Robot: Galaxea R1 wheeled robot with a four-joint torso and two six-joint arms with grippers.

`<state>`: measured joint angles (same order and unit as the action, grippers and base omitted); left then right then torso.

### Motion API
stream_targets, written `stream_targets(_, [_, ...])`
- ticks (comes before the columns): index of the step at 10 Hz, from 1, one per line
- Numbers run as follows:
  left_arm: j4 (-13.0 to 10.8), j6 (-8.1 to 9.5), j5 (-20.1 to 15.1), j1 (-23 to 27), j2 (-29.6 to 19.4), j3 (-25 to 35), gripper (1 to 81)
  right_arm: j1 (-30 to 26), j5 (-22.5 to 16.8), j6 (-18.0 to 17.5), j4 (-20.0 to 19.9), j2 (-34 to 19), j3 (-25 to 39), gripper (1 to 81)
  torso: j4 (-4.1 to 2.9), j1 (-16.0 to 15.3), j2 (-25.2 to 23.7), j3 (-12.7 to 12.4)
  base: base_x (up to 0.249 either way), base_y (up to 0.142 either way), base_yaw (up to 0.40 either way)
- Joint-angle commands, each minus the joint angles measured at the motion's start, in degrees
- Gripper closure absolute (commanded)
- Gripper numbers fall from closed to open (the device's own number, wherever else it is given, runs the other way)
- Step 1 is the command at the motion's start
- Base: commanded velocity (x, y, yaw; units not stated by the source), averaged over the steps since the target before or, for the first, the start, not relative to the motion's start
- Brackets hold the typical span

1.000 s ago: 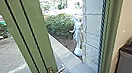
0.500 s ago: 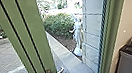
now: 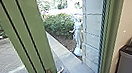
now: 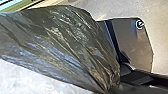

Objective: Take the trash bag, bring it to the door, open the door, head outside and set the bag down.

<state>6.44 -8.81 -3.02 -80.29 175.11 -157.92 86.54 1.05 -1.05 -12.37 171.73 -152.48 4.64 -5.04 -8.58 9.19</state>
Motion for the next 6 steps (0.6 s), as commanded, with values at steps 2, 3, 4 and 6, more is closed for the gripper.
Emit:
stream_targets(2, [-0.3, -0.77, -1.4, 2.3, 0.3, 0.2, 81.1, -2.2, -3.1, 0.2, 0.2, -0.1, 0.1, 1.0, 0.0, 0.0, 0.0, 0.0, 0.0, 0.0, 0.0])
stream_targets(3, [-0.3, -0.85, -1.4, 2.3, 0.3, 0.2, 81.1, -2.2, -3.1, 0.2, 0.2, -0.1, 0.1, 1.0, 0.0, 0.0, 0.0, 0.0, 0.0, 0.0, 0.0])
stream_targets(4, [-0.3, -1.03, -1.4, 2.3, 0.4, 0.2, 81.1, -2.2, -3.1, 0.2, 0.2, -0.1, 0.0, 1.0, 0.0, 0.0, 0.0, 0.0, 0.0, 0.0, 0.0])
stream_targets(6, [-0.4, -1.12, -1.4, 2.3, 0.5, 0.2, 81.1, -2.2, -3.1, 0.2, 0.2, -0.1, 0.0, 1.0, 0.0, 0.0, 0.0, 0.0, 0.0, 0.0, 0.0])
